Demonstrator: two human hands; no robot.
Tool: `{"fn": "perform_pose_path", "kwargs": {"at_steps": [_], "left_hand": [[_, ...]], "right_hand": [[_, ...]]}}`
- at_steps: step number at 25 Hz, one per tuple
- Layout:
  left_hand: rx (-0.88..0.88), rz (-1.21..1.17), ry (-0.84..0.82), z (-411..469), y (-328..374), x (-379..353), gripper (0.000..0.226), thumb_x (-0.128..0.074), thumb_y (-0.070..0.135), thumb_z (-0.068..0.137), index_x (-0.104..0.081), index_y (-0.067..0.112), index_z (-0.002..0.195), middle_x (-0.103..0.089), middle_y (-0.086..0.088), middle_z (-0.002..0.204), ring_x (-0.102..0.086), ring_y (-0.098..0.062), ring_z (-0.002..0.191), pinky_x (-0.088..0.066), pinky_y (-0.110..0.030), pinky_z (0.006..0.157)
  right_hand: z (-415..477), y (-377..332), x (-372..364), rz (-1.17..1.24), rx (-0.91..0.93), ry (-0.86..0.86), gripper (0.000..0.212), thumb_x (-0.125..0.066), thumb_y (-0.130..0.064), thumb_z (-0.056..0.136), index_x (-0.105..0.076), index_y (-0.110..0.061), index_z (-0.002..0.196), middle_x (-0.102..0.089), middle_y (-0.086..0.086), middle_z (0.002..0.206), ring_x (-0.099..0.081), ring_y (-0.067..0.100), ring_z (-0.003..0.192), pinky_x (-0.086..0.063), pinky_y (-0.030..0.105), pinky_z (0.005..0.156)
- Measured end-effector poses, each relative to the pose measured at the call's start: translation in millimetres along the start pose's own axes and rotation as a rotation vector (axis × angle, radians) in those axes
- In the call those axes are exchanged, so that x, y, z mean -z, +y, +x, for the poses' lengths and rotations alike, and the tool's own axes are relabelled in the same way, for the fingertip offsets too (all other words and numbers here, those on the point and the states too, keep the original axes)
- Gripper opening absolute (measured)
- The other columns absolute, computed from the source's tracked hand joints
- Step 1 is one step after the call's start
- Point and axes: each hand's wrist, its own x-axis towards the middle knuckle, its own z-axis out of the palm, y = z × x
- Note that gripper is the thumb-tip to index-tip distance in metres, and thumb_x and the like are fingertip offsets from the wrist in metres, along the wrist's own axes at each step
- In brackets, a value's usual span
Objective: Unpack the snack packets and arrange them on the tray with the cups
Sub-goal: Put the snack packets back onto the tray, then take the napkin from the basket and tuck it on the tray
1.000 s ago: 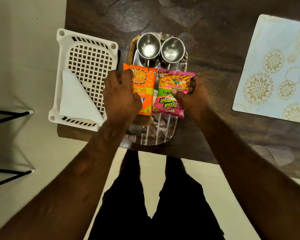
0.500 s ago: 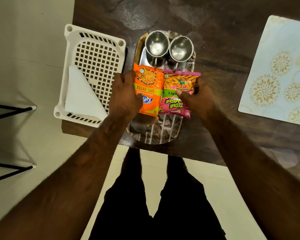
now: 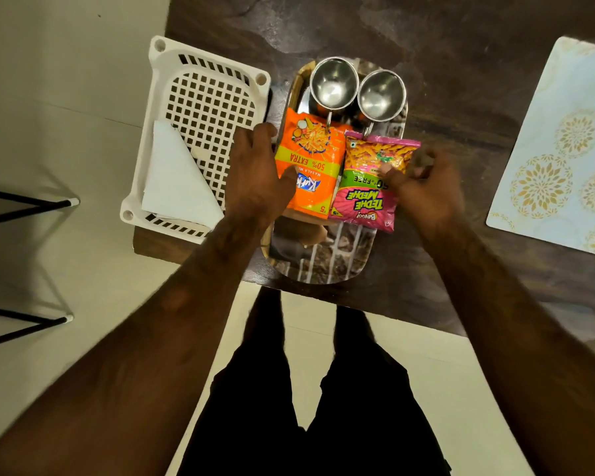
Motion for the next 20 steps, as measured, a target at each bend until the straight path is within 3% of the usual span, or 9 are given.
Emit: {"fn": "perform_pose_path", "kwargs": {"at_steps": [2, 3, 6, 8, 10, 12, 16, 20], "left_hand": [[0.012, 0.014, 0.081, -9.1, -15.3, 19.2, 0.052, -0.067, 0.024, 0.083, -0.049, 0.009, 0.129, -0.049, -0.013, 0.129, -0.053, -0.027, 0.116, -0.047, -0.034, 0.09], [0.051, 0.02, 0.128, -13.8, -28.1, 33.3, 0.049, -0.066, 0.021, 0.083, -0.049, 0.009, 0.127, -0.05, -0.013, 0.128, -0.053, -0.027, 0.115, -0.047, -0.034, 0.091], [0.248, 0.042, 0.195, -22.7, -74.8, 76.3, 0.043, -0.064, 0.014, 0.083, -0.051, 0.011, 0.123, -0.052, -0.012, 0.124, -0.055, -0.029, 0.113, -0.05, -0.041, 0.093], [0.385, 0.115, 0.14, -24.4, -102.3, 93.8, 0.042, -0.065, 0.015, 0.084, -0.052, 0.011, 0.124, -0.053, -0.012, 0.126, -0.053, -0.03, 0.117, -0.048, -0.042, 0.094], [0.436, 0.155, 0.039, -25.0, -116.0, 98.6, 0.042, -0.065, 0.016, 0.085, -0.053, 0.009, 0.125, -0.053, -0.013, 0.127, -0.052, -0.032, 0.119, -0.046, -0.042, 0.096], [0.42, 0.178, -0.044, -26.3, -123.7, 100.2, 0.042, -0.063, 0.016, 0.085, -0.054, 0.007, 0.125, -0.053, -0.015, 0.127, -0.052, -0.034, 0.119, -0.047, -0.044, 0.097], [0.408, 0.155, -0.119, -21.4, -131.3, 96.0, 0.05, -0.062, 0.018, 0.085, -0.049, 0.009, 0.133, -0.051, -0.013, 0.13, -0.051, -0.032, 0.122, -0.047, -0.043, 0.098], [0.388, 0.066, -0.106, -17.9, -137.4, 93.6, 0.053, -0.063, 0.021, 0.087, -0.047, 0.011, 0.137, -0.05, -0.012, 0.133, -0.052, -0.031, 0.123, -0.047, -0.04, 0.095]], "right_hand": [[-15.3, -5.8, 9.6, -0.184, 0.097, 0.285, 0.026, -0.061, -0.021, 0.086, -0.066, -0.017, 0.112, -0.066, 0.001, 0.099, -0.061, 0.009, 0.086, -0.052, 0.017, 0.08], [-26.6, -12.0, 8.7, -0.227, 0.147, 0.332, 0.031, -0.057, -0.019, 0.087, -0.069, -0.017, 0.116, -0.067, 0.0, 0.101, -0.057, 0.005, 0.085, -0.045, 0.012, 0.076], [-62.5, -41.5, -25.8, -0.217, 0.321, 0.083, 0.024, -0.059, -0.009, 0.092, -0.075, -0.018, 0.109, -0.072, 0.003, 0.098, -0.064, 0.016, 0.082, -0.048, 0.027, 0.077], [-78.5, -62.3, -69.4, -0.194, 0.381, -0.164, 0.022, -0.06, -0.005, 0.094, -0.075, -0.017, 0.106, -0.069, -0.001, 0.09, -0.064, 0.019, 0.077, -0.048, 0.028, 0.074], [-85.2, -79.4, -111.6, -0.205, 0.367, -0.352, 0.023, -0.06, -0.006, 0.097, -0.074, -0.017, 0.111, -0.069, -0.005, 0.091, -0.064, 0.015, 0.079, -0.049, 0.025, 0.075], [-87.3, -91.1, -153.2, -0.223, 0.285, -0.483, 0.029, -0.065, -0.011, 0.096, -0.07, -0.017, 0.124, -0.074, 0.0, 0.103, -0.069, 0.017, 0.093, -0.056, 0.031, 0.086], [-80.5, -104.4, -213.4, -0.285, 0.107, -0.558, 0.059, -0.076, -0.028, 0.094, -0.053, -0.016, 0.147, -0.068, 0.004, 0.132, -0.066, 0.025, 0.125, -0.054, 0.044, 0.111], [-76.2, -105.5, -238.0, -0.261, 0.069, -0.515, 0.065, -0.08, -0.033, 0.091, -0.052, -0.015, 0.146, -0.06, -0.004, 0.114, -0.063, 0.018, 0.112, -0.053, 0.033, 0.096]]}}
